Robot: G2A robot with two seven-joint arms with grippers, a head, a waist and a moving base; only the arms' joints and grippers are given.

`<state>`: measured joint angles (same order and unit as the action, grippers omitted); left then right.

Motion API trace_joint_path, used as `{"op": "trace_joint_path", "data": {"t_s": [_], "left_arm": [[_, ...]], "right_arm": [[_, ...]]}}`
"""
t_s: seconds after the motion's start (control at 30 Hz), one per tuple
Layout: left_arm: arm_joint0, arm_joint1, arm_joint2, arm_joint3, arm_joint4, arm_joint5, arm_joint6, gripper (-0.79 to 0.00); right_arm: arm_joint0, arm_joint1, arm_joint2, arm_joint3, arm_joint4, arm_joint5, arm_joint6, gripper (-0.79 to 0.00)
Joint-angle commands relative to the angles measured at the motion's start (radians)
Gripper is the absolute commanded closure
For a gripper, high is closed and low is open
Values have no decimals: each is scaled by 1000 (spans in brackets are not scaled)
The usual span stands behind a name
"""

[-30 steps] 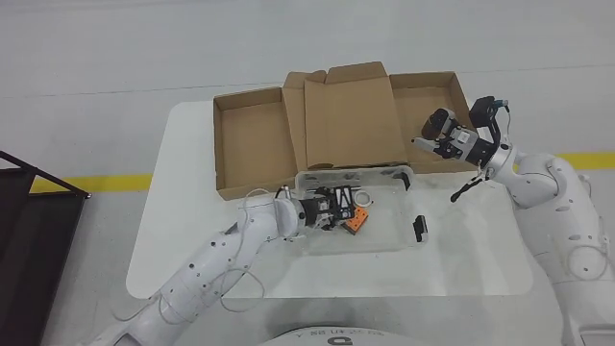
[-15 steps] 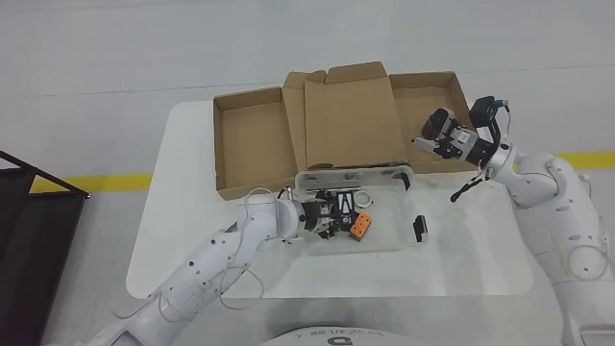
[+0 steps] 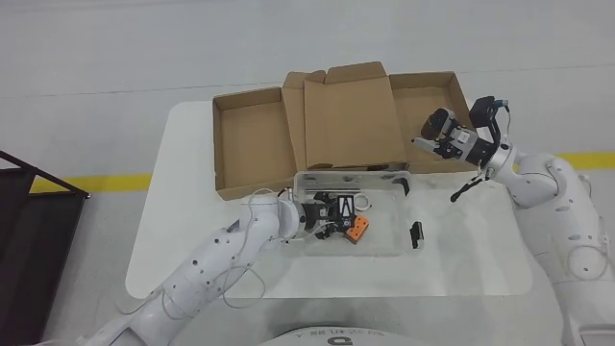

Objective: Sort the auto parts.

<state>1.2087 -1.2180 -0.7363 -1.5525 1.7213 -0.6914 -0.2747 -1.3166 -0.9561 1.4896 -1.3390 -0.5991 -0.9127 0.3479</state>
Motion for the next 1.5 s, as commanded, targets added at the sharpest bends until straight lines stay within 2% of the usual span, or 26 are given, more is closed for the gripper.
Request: {"op": "trace_joint_path", "data": {"t_s": [0.0, 0.33, 0.6, 0.73, 0.8, 1.03, 1.47], "left_arm": [[-4, -2, 2, 2, -4, 1, -12, -640], [-13, -11, 35, 8, 1, -11, -62, -570], [-32, -27, 57, 35, -25, 10, -102, -477], [-40, -31, 60, 41, -39, 12, -110, -277], [-43, -33, 61, 42, -44, 12, -111, 0], [-32, -28, 38, -10, -68, 9, -107, 0], [105, 27, -89, -285, 14, 35, -84, 0]], "right_arm": [[0, 0, 0, 0, 0, -2, 0, -785], [0, 0, 0, 0, 0, -2, 0, -785], [0, 0, 0, 0, 0, -2, 0, -785], [0, 0, 0, 0, 0, -2, 0, -785], [0, 0, 0, 0, 0, -2, 0, -785], [0, 0, 0, 0, 0, -2, 0, -785], [0, 0, 0, 0, 0, -2, 0, -785]]}}
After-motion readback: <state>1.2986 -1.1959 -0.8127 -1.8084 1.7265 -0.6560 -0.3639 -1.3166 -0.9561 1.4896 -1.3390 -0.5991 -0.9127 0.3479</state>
